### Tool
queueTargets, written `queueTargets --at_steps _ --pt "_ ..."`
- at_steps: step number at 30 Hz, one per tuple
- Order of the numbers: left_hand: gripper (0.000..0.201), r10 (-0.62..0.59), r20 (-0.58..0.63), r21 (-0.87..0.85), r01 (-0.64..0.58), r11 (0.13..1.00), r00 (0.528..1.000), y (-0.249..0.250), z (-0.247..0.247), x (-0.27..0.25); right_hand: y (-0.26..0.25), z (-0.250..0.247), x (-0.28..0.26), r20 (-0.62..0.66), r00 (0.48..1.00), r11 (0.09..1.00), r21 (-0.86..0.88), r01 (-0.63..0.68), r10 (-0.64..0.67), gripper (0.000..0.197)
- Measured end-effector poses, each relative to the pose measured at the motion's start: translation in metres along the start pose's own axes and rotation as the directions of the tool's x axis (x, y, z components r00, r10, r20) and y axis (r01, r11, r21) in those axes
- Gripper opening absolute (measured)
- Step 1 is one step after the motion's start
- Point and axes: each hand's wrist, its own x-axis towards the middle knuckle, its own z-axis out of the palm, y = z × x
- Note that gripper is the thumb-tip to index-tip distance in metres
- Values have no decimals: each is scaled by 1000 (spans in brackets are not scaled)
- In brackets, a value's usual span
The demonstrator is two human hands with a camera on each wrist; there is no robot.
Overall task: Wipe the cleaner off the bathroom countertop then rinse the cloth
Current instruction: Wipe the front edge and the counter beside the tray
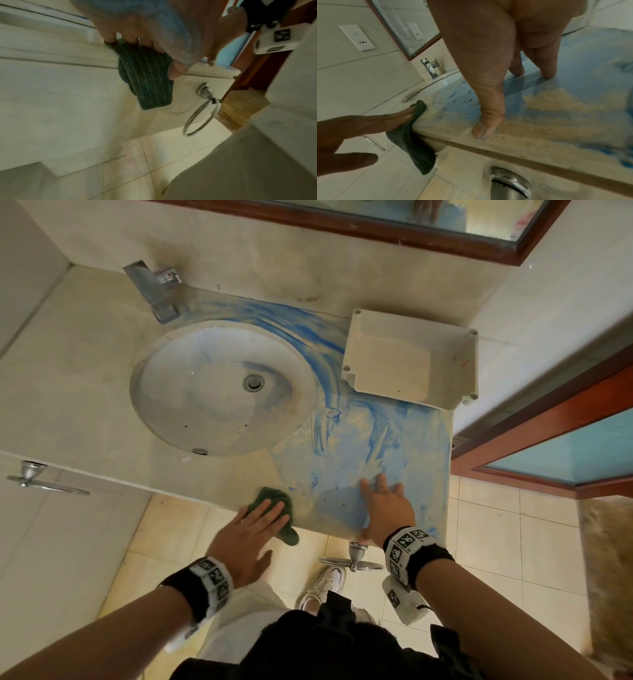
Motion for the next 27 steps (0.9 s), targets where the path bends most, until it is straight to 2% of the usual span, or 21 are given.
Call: queueTargets --at_steps 3,7,13,16,18,21,25,27 --pt "83 -76 26 32 75 997 997 -17 3 -11 0 0 0 -2 1000 1000 4 -3 3 109" --pt "82 -184 -22 -82 181 980 983 20 2 3 0 1 1 -1 1000 1000 -9 -6 6 109" --pt "80 -22 -51 -54 19 998 998 71 -1 37 0 1 2 -3 1000 1000 -20 -4 4 106" --pt "81 31 -44 -2 -32 1000 999 48 -3 23 2 2 1 -7 1000 1000 -25 -3 3 106" --pt "80 -2 -56 13 3 1000 998 14 -1 4 1 1 1 -5 1000 1000 -29 -5 5 107" --pt "79 -82 -3 0 82 997 997 -27 -1 -18 -2 0 1 -1 1000 1000 -20 -10 10 108" --pt "80 -189 25 -92 191 977 982 -10 1 -5 -4 0 -1 14 999 999 -9 -43 43 109" --pt "80 -156 11 -93 156 983 988 5 -1 8 -6 -1 -1 7 999 999 2 -49 49 109"
